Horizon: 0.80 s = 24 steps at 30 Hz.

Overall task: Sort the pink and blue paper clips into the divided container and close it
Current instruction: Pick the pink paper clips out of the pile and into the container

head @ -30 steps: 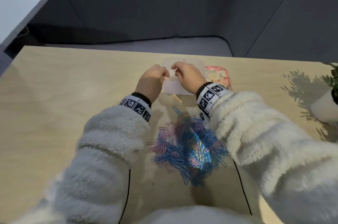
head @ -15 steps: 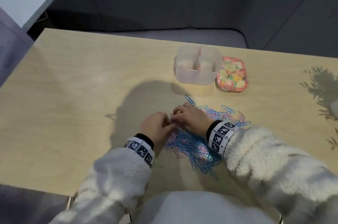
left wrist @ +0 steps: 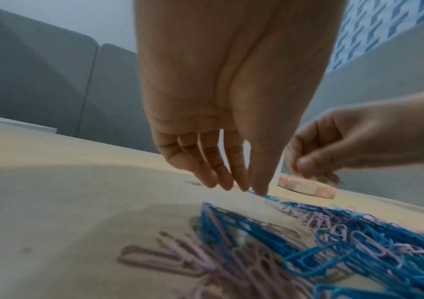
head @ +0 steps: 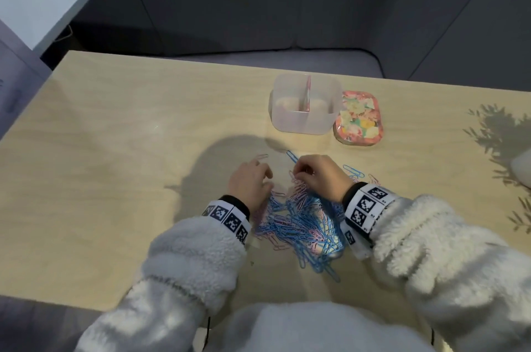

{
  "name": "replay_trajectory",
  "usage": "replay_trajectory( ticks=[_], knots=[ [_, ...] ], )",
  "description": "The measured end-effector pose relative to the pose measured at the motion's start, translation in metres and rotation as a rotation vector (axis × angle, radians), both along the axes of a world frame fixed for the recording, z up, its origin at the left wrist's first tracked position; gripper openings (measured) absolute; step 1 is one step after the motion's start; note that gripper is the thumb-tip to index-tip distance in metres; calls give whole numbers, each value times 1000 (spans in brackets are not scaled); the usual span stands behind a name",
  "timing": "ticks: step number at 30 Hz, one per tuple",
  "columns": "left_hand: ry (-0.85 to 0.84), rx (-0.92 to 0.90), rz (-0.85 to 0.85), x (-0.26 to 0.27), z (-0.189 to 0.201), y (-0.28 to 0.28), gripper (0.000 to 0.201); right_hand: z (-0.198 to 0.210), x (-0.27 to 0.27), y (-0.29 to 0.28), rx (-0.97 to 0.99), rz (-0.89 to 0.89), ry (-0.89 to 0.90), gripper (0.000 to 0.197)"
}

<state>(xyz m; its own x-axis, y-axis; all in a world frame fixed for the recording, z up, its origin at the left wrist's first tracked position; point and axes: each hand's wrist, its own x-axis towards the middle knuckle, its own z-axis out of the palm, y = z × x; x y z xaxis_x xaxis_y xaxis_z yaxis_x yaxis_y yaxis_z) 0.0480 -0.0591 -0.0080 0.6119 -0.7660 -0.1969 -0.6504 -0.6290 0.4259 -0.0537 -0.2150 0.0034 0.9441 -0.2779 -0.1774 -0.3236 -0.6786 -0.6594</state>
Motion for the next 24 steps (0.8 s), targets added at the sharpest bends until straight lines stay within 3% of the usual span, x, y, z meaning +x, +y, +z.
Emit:
replay_trajectory(
  ticks=[2, 6, 9, 12, 16, 21, 24],
  knots=[
    [18, 0, -57, -2, -2, -12, 22, 18, 7, -8, 75, -65, -51, 6],
    [-86, -14, -13, 2, -9, -27, 26, 54, 40, -33, 144, -166, -161, 34],
    [-193, 10, 67, 22, -13, -27, 32, 68, 74, -52, 43, -234, -215, 23],
    [-168, 63, 98, 45, -11, -27, 39, 74, 99, -62, -85, -243, -162, 6],
    [-59, 34, 170, 61, -8, -34, 32, 71, 116, -64, -253, -201, -40, 20],
    [5, -5, 238, 72, -15, -39, 17, 56, 102, -26, -429, -73, -194, 27],
    [6, 34, 239, 72, -17, -36, 18, 26, 91, -2, -466, 116, 30, 27]
  ],
)
